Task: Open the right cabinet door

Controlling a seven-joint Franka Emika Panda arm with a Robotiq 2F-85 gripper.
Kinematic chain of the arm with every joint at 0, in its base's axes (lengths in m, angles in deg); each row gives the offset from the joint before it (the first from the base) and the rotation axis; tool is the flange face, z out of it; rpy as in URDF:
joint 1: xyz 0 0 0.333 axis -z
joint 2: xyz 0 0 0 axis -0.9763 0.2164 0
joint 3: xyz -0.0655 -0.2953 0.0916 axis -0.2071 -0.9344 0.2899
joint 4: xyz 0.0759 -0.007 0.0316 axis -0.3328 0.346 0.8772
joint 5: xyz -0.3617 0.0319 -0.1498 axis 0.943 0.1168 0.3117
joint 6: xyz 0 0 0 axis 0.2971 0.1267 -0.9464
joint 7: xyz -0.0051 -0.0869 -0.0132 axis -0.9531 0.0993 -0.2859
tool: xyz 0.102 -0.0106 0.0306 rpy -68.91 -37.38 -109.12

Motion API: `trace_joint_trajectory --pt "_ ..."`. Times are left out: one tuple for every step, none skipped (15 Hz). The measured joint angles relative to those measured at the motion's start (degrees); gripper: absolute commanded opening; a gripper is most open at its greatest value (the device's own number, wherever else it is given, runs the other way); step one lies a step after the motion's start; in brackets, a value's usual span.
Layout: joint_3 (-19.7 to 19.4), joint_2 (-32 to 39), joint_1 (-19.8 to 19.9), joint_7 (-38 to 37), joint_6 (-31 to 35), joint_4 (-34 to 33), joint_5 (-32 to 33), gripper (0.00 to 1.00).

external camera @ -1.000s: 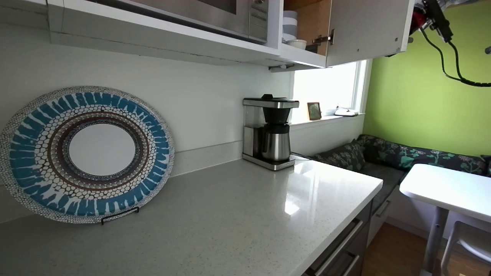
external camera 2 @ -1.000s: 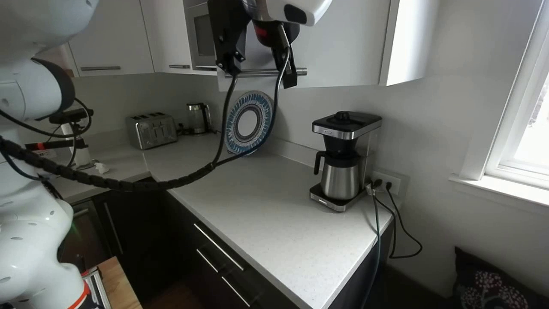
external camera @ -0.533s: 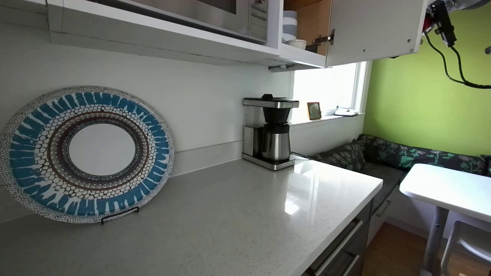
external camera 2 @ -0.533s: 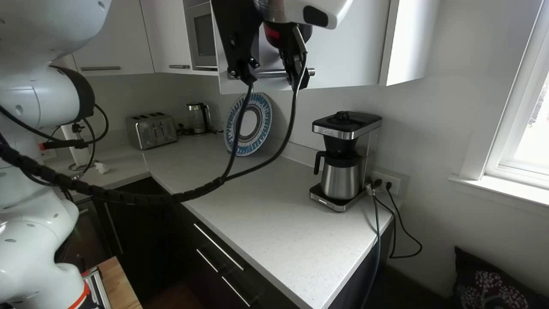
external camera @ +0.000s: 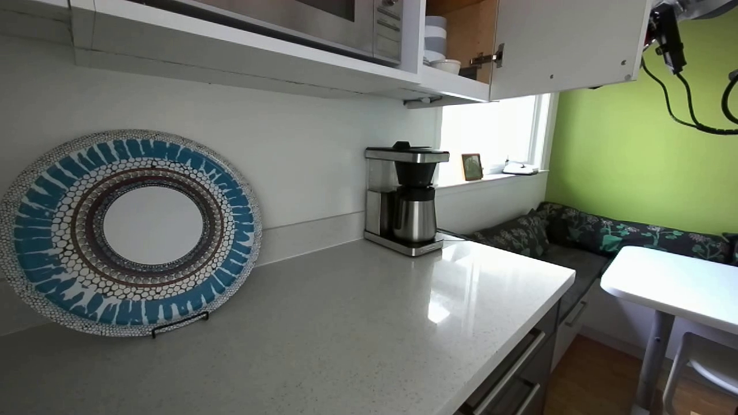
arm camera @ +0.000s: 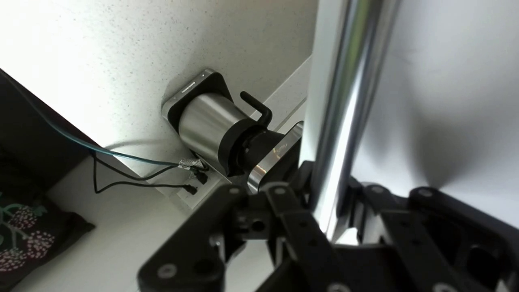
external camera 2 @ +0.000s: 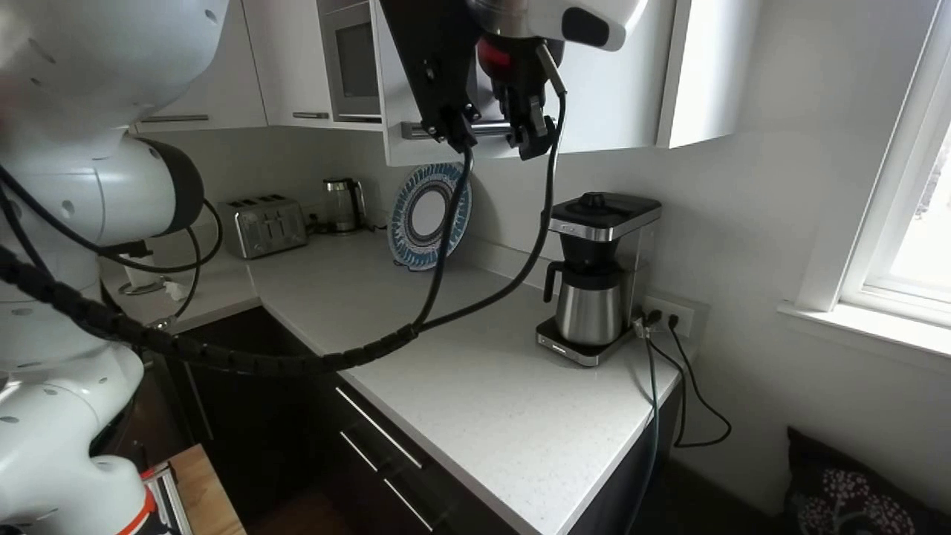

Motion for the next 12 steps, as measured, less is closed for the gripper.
trace_joint_trajectory --pt "0.0 0.7 0.5 0.0 -0.6 -0.9 -0.5 0.05" --pt "0.0 1.3 1.0 0.0 -1.2 -1.8 -1.0 0.38" --pt "0.0 1.7 1.4 0.0 -1.6 -2.4 -1.4 0.40" --pt "0.0 2.2 1.7 0.0 -1.9 -3.1 -1.9 0.45" --pt "0.0 2.6 2.2 -0.1 -2.0 -3.7 -2.1 0.51" --pt "0.0 3.1 2.7 -0.2 -1.9 -4.6 -2.6 0.60" --pt "0.0 3.6 3.3 -0.4 -1.8 -5.4 -3.5 0.67" --pt "0.0 4.0 3.9 -0.6 -1.8 -6.2 -4.5 0.76" --pt "0.0 4.3 4.3 -0.8 -1.8 -7.0 -5.3 0.83" --pt "0.0 4.6 4.7 -1.0 -1.8 -7.8 -6.1 0.90" --pt "0.0 4.9 5.0 -1.3 -1.8 -8.4 -6.8 0.99" --pt "0.0 5.2 5.3 -1.5 -1.8 -9.0 -7.3 1.00"
